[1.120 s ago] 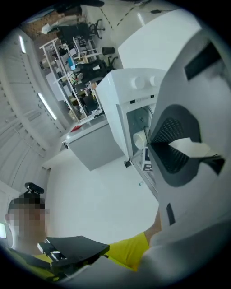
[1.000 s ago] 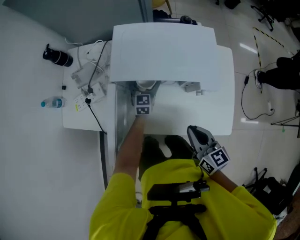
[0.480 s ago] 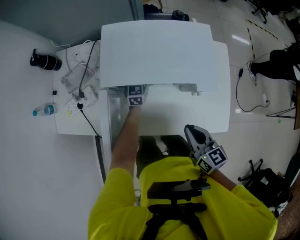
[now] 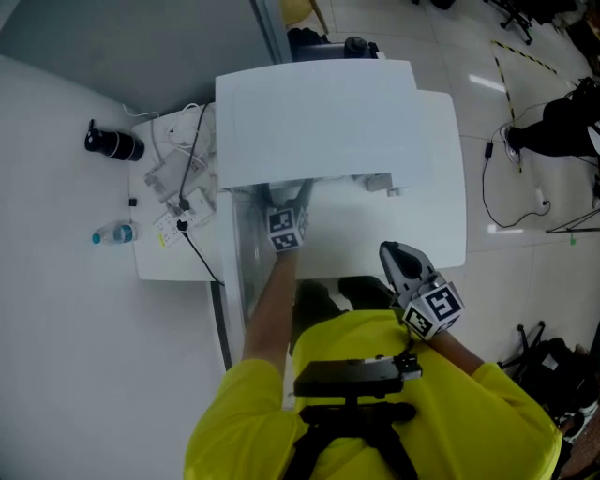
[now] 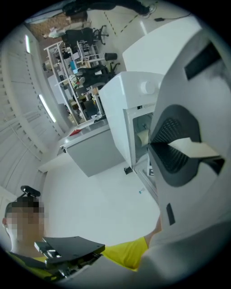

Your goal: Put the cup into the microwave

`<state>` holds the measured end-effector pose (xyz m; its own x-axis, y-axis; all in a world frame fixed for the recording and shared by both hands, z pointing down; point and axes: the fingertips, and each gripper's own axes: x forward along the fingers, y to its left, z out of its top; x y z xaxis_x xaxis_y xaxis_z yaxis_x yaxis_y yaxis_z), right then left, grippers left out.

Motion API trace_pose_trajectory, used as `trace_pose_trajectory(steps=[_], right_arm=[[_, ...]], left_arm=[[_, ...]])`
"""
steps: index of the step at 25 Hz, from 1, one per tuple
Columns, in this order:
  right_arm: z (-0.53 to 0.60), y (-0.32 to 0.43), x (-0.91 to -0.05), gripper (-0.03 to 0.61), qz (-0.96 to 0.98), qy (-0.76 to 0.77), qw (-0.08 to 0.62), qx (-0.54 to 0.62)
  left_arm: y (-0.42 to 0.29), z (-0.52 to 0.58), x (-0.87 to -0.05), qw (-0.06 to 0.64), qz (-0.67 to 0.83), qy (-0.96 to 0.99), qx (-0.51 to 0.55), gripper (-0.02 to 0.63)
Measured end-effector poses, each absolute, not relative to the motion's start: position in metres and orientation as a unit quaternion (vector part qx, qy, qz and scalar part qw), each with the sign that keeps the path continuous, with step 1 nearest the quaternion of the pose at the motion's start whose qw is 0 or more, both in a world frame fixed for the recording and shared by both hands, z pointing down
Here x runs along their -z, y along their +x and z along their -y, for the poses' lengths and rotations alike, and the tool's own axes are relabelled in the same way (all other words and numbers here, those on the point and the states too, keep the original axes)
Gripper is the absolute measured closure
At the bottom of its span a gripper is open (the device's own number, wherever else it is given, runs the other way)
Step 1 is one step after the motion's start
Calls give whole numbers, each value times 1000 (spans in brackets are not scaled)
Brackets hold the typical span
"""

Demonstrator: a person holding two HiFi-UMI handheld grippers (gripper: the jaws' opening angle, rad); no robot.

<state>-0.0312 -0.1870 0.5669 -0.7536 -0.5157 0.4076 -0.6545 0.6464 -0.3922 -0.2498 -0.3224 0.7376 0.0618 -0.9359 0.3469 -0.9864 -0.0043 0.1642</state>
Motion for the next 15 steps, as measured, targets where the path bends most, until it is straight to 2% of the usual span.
trace_pose_trajectory(steps=[4, 5, 7, 12, 13, 15], right_arm=[[193, -31, -541, 578, 904, 336, 103, -243], [194, -30, -533, 578, 906, 339, 95, -234], [195, -28, -519, 578, 909, 346, 82, -217], [198, -18, -483, 578, 910, 364, 47, -193], [196, -17, -475, 578, 911, 364, 40, -187], [189, -16, -457, 578, 914, 364, 22, -178]], left_arm=[[-222, 247, -703, 221, 649, 727, -38, 120], [-217, 231, -684, 218, 643, 733, -31, 165], [-212, 203, -640, 202, 635, 745, -17, 308], [-204, 169, -521, 177, 606, 775, 34, 321], [-205, 164, -502, 169, 608, 775, 38, 346], [-208, 152, -476, 162, 618, 768, 37, 438]])
